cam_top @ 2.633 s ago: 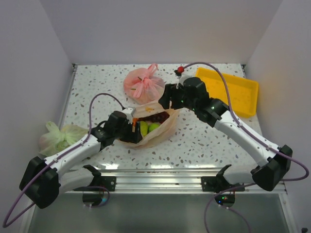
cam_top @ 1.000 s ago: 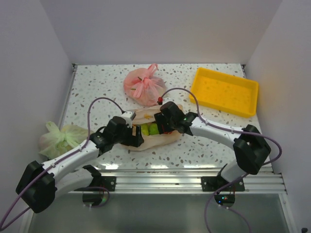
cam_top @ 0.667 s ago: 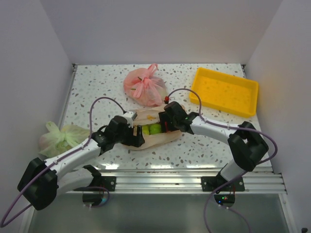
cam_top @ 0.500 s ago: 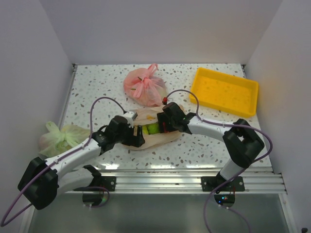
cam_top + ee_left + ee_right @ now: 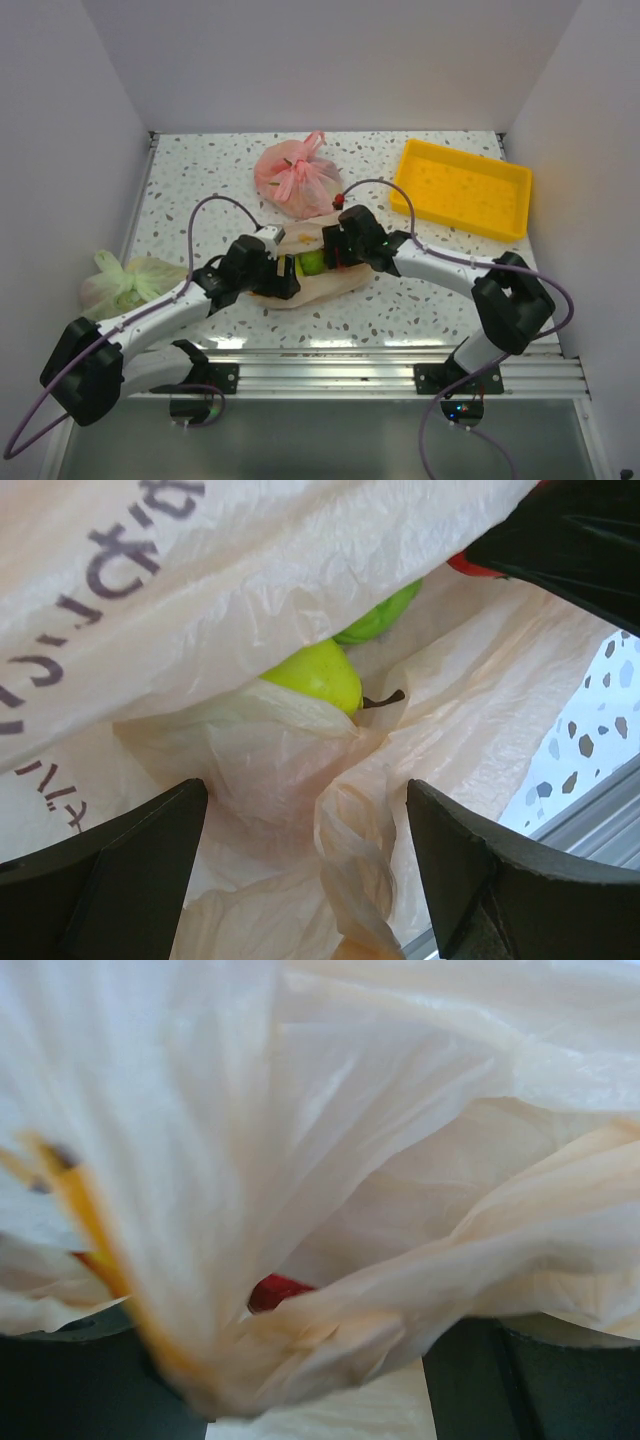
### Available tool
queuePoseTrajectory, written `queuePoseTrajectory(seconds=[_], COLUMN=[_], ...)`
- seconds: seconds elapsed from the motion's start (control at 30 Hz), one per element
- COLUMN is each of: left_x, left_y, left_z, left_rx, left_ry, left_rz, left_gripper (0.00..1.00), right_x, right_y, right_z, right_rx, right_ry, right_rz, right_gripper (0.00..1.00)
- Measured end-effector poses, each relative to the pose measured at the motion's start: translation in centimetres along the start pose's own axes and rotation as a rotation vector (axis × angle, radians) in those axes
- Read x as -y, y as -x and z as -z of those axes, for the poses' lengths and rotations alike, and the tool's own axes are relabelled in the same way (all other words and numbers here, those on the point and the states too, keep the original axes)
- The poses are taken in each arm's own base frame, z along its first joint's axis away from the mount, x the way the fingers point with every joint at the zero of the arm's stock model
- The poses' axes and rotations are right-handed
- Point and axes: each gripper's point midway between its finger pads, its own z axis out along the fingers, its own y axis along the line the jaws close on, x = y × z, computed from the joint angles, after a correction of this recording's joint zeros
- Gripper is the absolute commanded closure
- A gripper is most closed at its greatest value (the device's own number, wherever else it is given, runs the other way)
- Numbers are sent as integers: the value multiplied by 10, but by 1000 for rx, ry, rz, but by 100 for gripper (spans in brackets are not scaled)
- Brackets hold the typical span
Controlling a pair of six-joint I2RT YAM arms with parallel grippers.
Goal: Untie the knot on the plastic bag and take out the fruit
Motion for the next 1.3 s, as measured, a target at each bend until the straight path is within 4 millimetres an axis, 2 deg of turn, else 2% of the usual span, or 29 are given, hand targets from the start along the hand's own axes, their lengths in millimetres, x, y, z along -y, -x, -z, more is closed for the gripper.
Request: queuePoseTrajectory(seconds=[0.13,0.23,0.5,0.57,0.67,0.77,0.87,0.9,0.97,1.03,1.1,1.17,1.3], left_x=[0,0,5,7,11,15,20,23,28,35,40,44,46], left_y=[9,15,33,39,48,54,56,57,60,64,68,73,85], left_z=[0,0,2,4,6,8,12,14,19,27,37,46,64], left_rx=[20,35,72,86,105,117,122,126,139,159,182,205,257], left_ry=[14,21,25,23,18,6,-19,-33,-60,-92,-114,-129,-124], left_rz=[-3,-4,-12,-14,-16,-17,-18,-19,-22,-26,-29,-32,-23], left_gripper=[13,13,12,11,10,8,8,8,7,7,6,6,6], right_x=[-15,-35,-86,-95,-89,-60,-9,13,57,100,142,183,248], right_y=[21,38,60,76,114,161,202,213,226,231,228,219,193], right_z=[25,45,97,113,138,159,169,169,162,146,121,91,37], right_rx=[58,90,80,102,186,309,410,436,460,451,415,366,269], right_ry=[84,186,466,504,508,425,269,205,76,-34,-129,-207,-322], right_rz=[18,50,151,185,193,163,100,70,10,-54,-132,-213,-350], right_gripper=[76,77,81,81,80,80,80,79,79,79,78,75,73])
